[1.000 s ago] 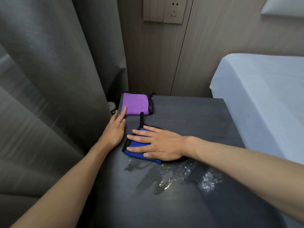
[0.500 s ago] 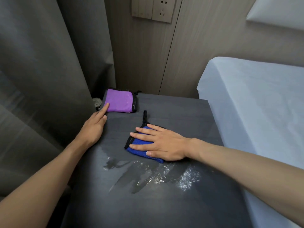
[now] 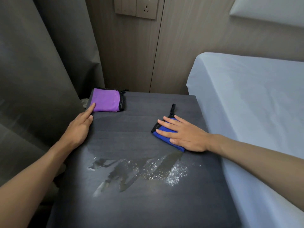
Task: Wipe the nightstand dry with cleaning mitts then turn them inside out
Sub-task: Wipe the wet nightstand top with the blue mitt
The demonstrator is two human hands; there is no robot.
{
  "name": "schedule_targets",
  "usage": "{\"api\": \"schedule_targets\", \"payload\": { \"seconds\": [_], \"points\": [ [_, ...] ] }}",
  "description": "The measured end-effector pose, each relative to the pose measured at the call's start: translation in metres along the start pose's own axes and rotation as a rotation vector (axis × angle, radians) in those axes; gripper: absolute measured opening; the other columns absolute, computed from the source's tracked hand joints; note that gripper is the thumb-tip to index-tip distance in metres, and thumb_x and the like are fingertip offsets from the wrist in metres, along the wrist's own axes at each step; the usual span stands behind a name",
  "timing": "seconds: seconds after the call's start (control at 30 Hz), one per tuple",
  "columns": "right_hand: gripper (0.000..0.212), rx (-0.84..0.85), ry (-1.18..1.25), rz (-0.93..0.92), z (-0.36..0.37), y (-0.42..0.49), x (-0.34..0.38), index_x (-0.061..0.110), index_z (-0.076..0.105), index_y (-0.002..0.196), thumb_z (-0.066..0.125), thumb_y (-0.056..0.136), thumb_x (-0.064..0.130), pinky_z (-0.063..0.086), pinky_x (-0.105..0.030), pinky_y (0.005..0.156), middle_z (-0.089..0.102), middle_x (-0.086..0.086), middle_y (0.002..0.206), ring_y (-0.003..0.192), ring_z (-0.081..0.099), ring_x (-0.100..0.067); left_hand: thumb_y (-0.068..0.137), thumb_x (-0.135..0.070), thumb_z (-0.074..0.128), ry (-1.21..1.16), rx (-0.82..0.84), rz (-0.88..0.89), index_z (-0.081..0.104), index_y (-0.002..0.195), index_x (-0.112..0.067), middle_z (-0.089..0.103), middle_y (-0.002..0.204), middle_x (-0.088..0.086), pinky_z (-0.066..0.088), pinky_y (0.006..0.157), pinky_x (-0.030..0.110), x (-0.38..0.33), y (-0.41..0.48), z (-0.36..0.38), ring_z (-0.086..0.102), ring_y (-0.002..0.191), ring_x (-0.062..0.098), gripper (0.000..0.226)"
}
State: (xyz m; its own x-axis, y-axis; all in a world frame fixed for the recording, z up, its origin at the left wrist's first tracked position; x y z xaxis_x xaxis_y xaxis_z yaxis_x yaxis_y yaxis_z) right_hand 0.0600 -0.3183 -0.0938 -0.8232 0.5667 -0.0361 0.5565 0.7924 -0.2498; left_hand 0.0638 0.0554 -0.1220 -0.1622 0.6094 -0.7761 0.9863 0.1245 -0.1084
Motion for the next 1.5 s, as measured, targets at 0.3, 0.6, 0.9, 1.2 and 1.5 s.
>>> {"api": "schedule_targets", "payload": {
  "seconds": [0.3, 0.6, 0.9, 1.2, 1.5],
  "points": [
    [0.055, -0.004, 0.139, 0.288, 0.01, -0.034, -0.038, 0.051, -0.006, 0.153, -0.001, 0.099, 0.051, -0.008, -0.042, 0.124, -0.014, 0.015, 0.167, 0.151, -0.021, -0.006, 0.107, -0.033, 0.034, -0.004, -0.013, -0.007, 0.029, 0.144, -0.061, 0.038, 0.158, 0.001, 0.019, 0.12, 0.034, -0.003, -0.002, -0.002, 0.03, 0.146, 0.022, 0.047],
    [0.057, -0.034, 0.141, 0.521, 0.019, -0.048, -0.03, 0.049, -0.019, 0.148, -0.014, 0.092, 0.051, -0.004, -0.043, 0.125, -0.014, 0.009, 0.167, 0.153, -0.017, -0.014, 0.097, -0.042, 0.009, 0.098, -0.025, 0.022, 0.025, 0.15, -0.053, 0.039, 0.154, 0.013, 0.023, 0.117, 0.042, -0.014, -0.013, -0.005, 0.034, 0.142, 0.034, 0.057],
    [0.053, -0.088, 0.269, 0.832, 0.022, -0.063, -0.003, 0.043, -0.008, 0.157, 0.011, 0.107, 0.039, -0.009, -0.037, 0.122, -0.012, 0.009, 0.168, 0.153, -0.015, -0.012, 0.102, -0.043, 0.018, 0.024, -0.212, 0.047, 0.035, 0.152, -0.04, 0.041, 0.156, 0.005, 0.025, 0.115, 0.041, -0.021, -0.025, -0.015, 0.035, 0.143, 0.028, 0.053],
    [0.054, -0.124, 0.416, 1.17, 0.027, -0.063, 0.049, 0.043, -0.012, 0.156, 0.005, 0.105, 0.046, -0.011, -0.044, 0.123, -0.015, 0.007, 0.168, 0.153, -0.018, -0.014, 0.095, -0.036, 0.024, 0.126, -0.42, 0.098, 0.058, 0.126, -0.016, 0.067, 0.115, 0.024, 0.043, 0.081, 0.046, -0.029, -0.045, -0.029, 0.059, 0.104, 0.045, 0.049],
    [0.056, -0.119, 0.533, 1.405, 0.018, -0.035, 0.109, 0.036, -0.016, 0.157, 0.007, 0.106, 0.044, -0.011, -0.051, 0.121, -0.02, -0.001, 0.167, 0.152, -0.022, -0.022, 0.091, -0.026, 0.025, 0.136, -0.43, 0.085, 0.071, 0.116, -0.009, 0.067, 0.127, 0.014, 0.042, 0.088, 0.037, -0.024, -0.047, -0.027, 0.059, 0.116, 0.034, 0.056]
  ]
}}
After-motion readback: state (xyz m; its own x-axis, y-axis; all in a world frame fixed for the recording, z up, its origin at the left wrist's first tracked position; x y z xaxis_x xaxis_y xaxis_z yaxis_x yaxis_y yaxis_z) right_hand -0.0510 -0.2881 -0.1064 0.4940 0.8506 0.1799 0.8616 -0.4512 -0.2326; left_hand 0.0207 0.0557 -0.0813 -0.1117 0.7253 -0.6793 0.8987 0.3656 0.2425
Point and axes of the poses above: each hand's wrist, its own y-axis towards the middle knuckle, its own z-axis out of the palm, x = y × z, the point moved 6 cm from there along y, towards the middle knuckle
